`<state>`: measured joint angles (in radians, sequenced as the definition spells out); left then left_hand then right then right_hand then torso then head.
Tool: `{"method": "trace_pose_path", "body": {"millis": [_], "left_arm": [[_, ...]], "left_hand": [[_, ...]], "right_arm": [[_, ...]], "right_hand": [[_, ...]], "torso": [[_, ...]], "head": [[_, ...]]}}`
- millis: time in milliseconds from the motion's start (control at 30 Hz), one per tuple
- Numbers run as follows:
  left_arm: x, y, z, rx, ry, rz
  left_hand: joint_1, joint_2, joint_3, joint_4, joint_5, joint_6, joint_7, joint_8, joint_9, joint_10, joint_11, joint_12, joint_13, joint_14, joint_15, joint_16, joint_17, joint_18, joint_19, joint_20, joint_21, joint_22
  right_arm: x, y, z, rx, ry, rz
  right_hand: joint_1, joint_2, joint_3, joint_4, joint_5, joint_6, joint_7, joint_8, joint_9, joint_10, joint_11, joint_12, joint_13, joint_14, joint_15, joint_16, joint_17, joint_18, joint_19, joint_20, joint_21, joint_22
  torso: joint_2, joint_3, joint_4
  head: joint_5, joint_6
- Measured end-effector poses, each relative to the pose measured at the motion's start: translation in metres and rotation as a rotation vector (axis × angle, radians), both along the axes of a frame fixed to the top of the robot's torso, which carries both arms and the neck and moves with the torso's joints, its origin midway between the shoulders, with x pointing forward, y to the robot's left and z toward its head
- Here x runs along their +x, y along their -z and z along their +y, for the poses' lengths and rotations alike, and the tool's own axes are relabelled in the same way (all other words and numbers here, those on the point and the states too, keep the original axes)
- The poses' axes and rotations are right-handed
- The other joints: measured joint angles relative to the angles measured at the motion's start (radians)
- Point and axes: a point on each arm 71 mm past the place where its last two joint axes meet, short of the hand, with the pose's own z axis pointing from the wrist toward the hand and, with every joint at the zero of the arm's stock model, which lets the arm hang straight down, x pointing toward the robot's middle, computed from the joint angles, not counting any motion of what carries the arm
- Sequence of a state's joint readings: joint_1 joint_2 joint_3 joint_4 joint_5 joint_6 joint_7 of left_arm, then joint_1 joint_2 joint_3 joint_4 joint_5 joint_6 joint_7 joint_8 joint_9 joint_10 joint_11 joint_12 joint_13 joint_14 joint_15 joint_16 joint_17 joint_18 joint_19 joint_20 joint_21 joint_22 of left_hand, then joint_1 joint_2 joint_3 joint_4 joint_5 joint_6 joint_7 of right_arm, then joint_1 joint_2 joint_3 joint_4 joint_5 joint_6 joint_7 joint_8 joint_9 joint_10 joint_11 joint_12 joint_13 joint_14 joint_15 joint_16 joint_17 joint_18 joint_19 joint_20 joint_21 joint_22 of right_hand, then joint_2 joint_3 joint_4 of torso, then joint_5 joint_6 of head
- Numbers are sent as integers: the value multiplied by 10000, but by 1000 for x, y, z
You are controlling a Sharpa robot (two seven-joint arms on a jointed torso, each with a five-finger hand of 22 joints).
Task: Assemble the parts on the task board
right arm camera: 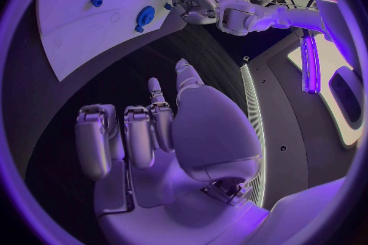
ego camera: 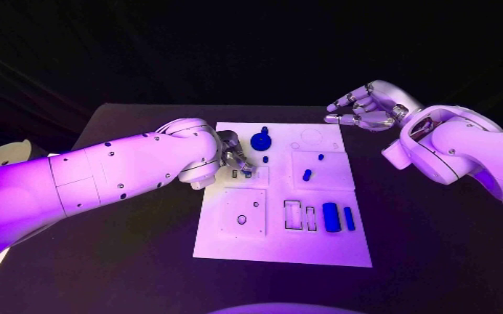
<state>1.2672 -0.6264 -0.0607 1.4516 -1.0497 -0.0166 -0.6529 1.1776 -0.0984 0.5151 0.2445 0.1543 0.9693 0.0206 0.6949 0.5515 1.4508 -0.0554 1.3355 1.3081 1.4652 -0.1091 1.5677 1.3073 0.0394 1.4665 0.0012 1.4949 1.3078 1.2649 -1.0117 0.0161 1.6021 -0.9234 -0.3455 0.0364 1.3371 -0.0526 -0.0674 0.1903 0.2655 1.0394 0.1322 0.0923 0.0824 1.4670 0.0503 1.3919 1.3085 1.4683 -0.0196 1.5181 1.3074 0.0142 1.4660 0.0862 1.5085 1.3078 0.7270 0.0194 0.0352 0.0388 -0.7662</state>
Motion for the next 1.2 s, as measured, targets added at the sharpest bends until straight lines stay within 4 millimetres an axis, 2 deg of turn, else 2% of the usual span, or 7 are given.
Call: {"method": "trace_pose_path", "body": {"millis": [333,767,967,1200], "left_arm": [[-7,4,1,-345,-284,-241],[-6,8,2,-110,-296,-535],[-5,8,2,38,-245,-669],[-2,8,2,182,-193,-761]], "left_hand": [[-32,29,47,31,-16,5,0,0,-10,0,0,0,-6,0,1,0,0,0,0,0,0,-1],[-57,49,49,27,-48,7,0,39,-22,-1,0,0,-26,0,1,0,7,0,0,1,0,-2],[-135,-25,56,20,-52,-27,-33,70,-24,-1,0,0,-5,0,1,0,6,0,0,1,0,-3],[-404,-243,314,-418,-54,-27,-32,191,-75,37,-37,12,0,0,2,0,6,1,0,1,23,-3]], "right_arm": [[0,0,-1,-5,13,2],[0,0,-1,-7,20,2],[-1,0,-1,-8,20,2],[-1,0,-1,-7,17,2]], "right_hand": [[0,0,0,0,0,0,0,0,0,0,0,0,0,0,0,0,-1,0,0,0,0,-2],[0,0,0,0,0,0,0,0,0,0,0,0,0,0,0,0,7,0,0,0,0,-3],[0,0,1,0,0,0,0,0,0,0,0,0,0,0,0,0,7,0,0,0,0,-3],[0,0,1,-1,-1,0,0,0,0,0,0,0,0,0,0,0,5,0,0,0,0,-4]], "torso": [[-6,2,14],[3,-4,-5],[6,-6,-8],[6,-7,-9]], "head": [[1,-18],[35,-36],[45,-56],[46,-74]]}}
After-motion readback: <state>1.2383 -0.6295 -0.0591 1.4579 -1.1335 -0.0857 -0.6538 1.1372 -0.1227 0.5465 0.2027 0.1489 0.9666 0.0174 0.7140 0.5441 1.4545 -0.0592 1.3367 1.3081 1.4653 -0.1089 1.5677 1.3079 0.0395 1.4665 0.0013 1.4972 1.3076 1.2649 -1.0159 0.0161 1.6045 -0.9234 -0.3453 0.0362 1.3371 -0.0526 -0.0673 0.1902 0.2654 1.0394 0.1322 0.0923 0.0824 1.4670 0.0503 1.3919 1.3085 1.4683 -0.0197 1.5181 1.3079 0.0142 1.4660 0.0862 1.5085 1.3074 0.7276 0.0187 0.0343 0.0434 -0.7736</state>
